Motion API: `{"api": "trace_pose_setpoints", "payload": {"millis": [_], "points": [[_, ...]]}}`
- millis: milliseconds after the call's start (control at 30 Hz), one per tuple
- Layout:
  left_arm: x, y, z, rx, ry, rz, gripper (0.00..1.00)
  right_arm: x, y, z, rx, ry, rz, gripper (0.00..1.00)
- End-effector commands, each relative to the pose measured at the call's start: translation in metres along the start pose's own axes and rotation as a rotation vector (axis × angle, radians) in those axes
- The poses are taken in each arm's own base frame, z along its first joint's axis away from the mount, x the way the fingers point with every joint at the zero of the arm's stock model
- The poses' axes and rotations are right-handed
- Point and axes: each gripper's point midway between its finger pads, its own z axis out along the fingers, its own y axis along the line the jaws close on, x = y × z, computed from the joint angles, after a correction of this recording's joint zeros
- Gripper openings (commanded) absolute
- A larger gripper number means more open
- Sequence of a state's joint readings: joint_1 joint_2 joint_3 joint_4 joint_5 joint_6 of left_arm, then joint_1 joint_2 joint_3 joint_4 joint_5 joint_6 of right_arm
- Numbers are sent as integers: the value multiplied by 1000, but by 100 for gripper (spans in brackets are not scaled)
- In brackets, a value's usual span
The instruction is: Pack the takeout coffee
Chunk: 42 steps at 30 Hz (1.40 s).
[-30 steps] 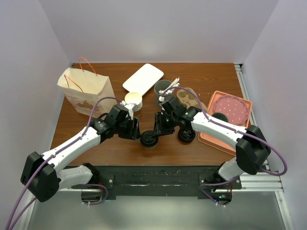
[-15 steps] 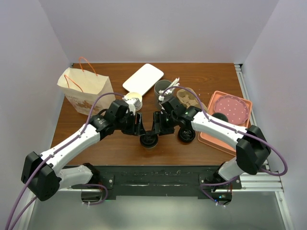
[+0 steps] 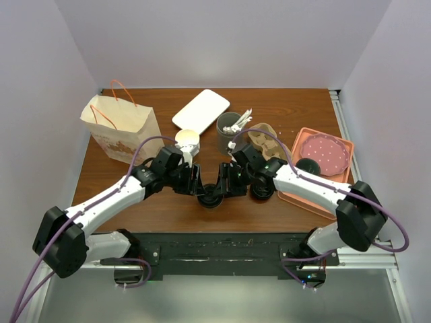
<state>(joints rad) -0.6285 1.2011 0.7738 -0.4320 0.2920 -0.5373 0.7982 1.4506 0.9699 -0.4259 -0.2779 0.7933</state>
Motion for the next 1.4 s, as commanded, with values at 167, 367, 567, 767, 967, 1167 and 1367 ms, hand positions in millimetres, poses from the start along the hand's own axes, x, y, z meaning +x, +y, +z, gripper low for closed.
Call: {"api": "trace_pose_setpoints", "payload": {"millis": [167,367,567,767,967,1167,1367], "points": [[18,12,7,-14,35,-25,52,4,2,-1,-47,-24,11,48],[29,26,11,-69,53,-39,52,17,-27,5,25,-30,20,43],[37,36,14,-111,80,-47,53,40,-54,18,36,-13,39,40],[40,43,15,-144,98,-49,53,58,-81,32,72,1,56,39],[46,48,17,-165,129,-60,53,70,-103,40,110,-3,73,38],[46,49,17,-182,132,-68,53,75,-117,37,144,-26,74,38],[42,46,16,-177,130,-75,53,76,-120,35,147,-34,65,38]]}}
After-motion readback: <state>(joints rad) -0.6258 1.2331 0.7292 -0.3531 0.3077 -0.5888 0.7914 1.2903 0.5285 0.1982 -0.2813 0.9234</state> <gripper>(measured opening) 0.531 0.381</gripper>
